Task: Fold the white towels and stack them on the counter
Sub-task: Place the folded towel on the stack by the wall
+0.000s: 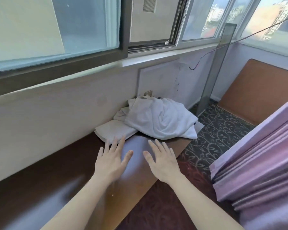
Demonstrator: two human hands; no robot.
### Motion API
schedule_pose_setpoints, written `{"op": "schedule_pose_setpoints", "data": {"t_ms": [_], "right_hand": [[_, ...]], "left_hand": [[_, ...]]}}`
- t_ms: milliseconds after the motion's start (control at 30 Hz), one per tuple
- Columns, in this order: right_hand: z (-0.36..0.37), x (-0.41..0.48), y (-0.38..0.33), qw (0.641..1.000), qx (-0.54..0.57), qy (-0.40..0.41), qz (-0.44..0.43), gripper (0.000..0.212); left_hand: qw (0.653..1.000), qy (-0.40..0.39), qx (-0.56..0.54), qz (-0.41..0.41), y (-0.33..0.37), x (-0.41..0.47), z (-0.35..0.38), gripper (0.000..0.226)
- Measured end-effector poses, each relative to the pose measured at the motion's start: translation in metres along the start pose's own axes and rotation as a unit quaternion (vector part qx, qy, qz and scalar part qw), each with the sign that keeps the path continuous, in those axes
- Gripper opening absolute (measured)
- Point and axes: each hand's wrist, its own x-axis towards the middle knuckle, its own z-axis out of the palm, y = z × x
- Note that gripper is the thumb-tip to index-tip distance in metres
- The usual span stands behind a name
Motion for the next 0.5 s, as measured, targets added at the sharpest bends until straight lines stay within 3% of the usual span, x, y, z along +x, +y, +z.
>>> {"op": "schedule_pose_setpoints", "data": {"t_ms": [100, 267, 500], "right_hand": [[-0.009, 0.035, 0.035, 1.0, -0.006, 0.0, 0.029, 0.09], [-0.014, 0.089, 0.089, 0.997, 0.005, 0.003, 0.076, 0.086], [-0.02, 0.173, 0.161, 0.997, 0.014, -0.007, 0.079, 0.088]], "left_hand": [[0.999, -0.029, -0.008, 0.016, 0.026, 0.05, 0.026, 0.076], [0.996, -0.072, -0.028, 0.048, 0.067, 0.124, 0.053, 0.07], [0.994, -0.095, -0.027, 0.045, 0.125, 0.212, 0.08, 0.088]]}}
